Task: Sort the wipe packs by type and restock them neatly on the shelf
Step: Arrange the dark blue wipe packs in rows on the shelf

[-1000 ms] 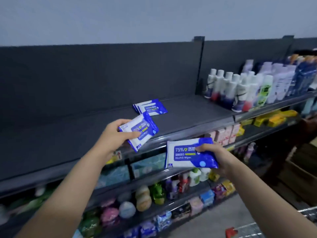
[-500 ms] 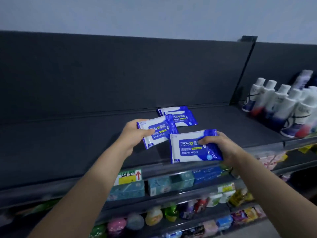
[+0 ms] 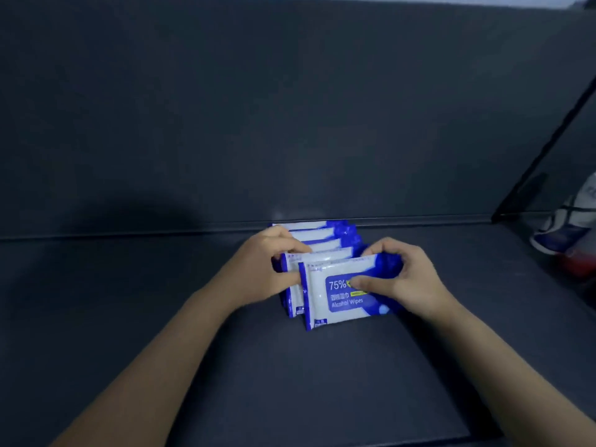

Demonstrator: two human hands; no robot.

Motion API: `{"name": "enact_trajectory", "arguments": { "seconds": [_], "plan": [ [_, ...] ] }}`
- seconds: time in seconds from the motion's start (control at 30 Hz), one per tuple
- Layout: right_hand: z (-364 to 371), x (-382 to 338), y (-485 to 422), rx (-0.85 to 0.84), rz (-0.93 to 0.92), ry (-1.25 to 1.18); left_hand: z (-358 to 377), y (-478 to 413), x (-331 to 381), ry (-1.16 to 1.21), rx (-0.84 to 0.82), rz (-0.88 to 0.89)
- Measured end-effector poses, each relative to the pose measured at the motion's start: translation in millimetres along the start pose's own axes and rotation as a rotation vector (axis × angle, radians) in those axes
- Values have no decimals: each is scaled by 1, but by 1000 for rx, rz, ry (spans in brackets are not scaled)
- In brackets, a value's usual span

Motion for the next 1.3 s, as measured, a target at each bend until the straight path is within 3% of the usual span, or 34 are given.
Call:
{"name": "enact_trajectory", "arguments": {
  "seconds": [0.13,0.23,0.57,0.67,0.9,1.03,1.17,1.3],
  "plan": [
    [11,8,-15,33,-102,41,-18,-5,-19,97,79,-44],
    [27,4,-14,-14,-182,128,-10,-4,-20,158,-8,-97],
    [38,5,-12,-103,-178,173,2,0,-13,243,-77,-90],
    [36,9,-11,-67,-135,123,0,1,-21,118,-49,-130],
    [36,7,-5,7,-167,159,18,14,-25,-3,-242,-272],
    [37,2,-6,-23,-235,223,7,14,-14,-298,-159,-189],
    [25,-9,-7,-2,-307,363,-2,12,4,-566,3,2],
    [-7,-25,9,157,-271,686,-6,12,30,-579,49,122]
  ]
}}
Point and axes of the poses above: each hand's wrist, its own y-axis away from the middle knuckle, its own z-axis out of the palm, x = y × z, the point moved 9 cm from there along -y, towards the middle knuckle, and after that the axes turned 3 degrees about x, right-handed, at the moved point
